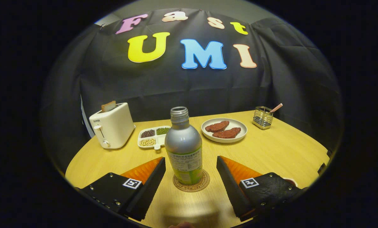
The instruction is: Take the bottle from table, then pour the juice into the cup, finally place the bottle on the coaster
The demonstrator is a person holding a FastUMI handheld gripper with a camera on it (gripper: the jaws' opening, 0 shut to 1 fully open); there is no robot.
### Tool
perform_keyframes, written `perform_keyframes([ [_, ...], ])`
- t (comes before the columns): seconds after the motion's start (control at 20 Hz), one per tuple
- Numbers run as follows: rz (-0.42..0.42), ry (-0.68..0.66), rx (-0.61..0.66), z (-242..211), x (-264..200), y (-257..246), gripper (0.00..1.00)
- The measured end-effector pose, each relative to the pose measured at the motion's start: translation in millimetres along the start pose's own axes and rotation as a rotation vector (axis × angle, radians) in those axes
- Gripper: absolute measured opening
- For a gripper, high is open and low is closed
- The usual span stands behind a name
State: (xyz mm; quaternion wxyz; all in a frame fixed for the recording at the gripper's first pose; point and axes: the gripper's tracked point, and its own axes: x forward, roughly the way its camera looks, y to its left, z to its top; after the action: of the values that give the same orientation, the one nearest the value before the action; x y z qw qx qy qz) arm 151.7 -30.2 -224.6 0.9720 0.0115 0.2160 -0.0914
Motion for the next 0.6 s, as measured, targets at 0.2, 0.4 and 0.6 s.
perform_keyframes([
  [0.2,0.027,-0.072,0.013,39.2,-31.0,-1.1,0.98],
  [0.4,0.072,-0.141,0.003,76.1,-63.3,3.7,0.98],
  [0.6,0.116,-0.191,-0.006,101.6,-99.1,7.5,0.98],
])
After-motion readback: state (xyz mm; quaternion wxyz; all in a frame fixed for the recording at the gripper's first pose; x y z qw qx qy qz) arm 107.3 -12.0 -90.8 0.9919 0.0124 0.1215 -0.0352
